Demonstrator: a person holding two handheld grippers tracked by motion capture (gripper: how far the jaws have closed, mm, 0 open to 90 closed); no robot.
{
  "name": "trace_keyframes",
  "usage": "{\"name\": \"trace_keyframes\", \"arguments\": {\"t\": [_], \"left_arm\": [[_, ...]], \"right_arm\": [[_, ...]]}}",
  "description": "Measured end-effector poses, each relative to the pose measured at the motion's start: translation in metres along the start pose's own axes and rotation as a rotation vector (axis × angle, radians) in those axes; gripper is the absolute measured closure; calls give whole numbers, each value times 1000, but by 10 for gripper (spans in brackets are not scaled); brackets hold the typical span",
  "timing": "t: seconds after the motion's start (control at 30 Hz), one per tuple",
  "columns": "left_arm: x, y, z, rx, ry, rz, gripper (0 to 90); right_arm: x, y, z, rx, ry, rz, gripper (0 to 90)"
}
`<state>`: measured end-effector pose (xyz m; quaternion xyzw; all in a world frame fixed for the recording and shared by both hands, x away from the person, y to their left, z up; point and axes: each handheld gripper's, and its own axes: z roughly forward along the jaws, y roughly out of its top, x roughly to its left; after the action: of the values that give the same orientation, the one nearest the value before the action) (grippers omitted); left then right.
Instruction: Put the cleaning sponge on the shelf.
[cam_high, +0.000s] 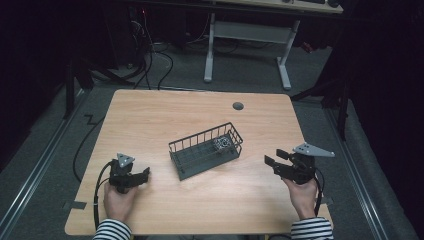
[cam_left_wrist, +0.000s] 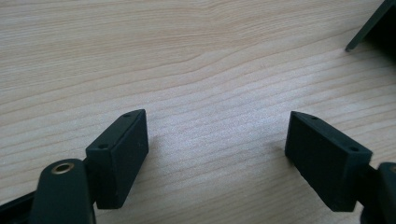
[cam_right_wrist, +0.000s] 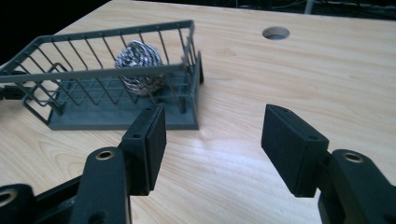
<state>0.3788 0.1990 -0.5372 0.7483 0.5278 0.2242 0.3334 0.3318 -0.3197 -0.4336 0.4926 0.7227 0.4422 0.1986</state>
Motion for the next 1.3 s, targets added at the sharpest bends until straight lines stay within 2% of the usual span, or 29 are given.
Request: {"name": "trace_keyframes", "arguments": {"t": [0.1, 0.3, 0.7, 0.9, 1.23, 1.3], "left_arm": [[0, 0, 0, 0, 0, 0, 219], [0, 0, 0, 0, 0, 0, 219], [0, 0, 0, 1, 0, 0, 218], [0, 0, 0, 1, 0, 1, 218], [0, 0, 0, 0, 0, 0, 218], [0, 0, 0, 0, 0, 0, 219]], "right_arm": [[-4, -8, -1, 2, -5, 27, 410], [-8, -25, 3, 22, -25, 30, 410], [-13, -57, 19, 70, -61, 70, 410], [-14, -69, 28, 91, -80, 67, 410], [-7, -83, 43, 126, -96, 68, 410], [-6, -84, 46, 134, -109, 53, 409]]}}
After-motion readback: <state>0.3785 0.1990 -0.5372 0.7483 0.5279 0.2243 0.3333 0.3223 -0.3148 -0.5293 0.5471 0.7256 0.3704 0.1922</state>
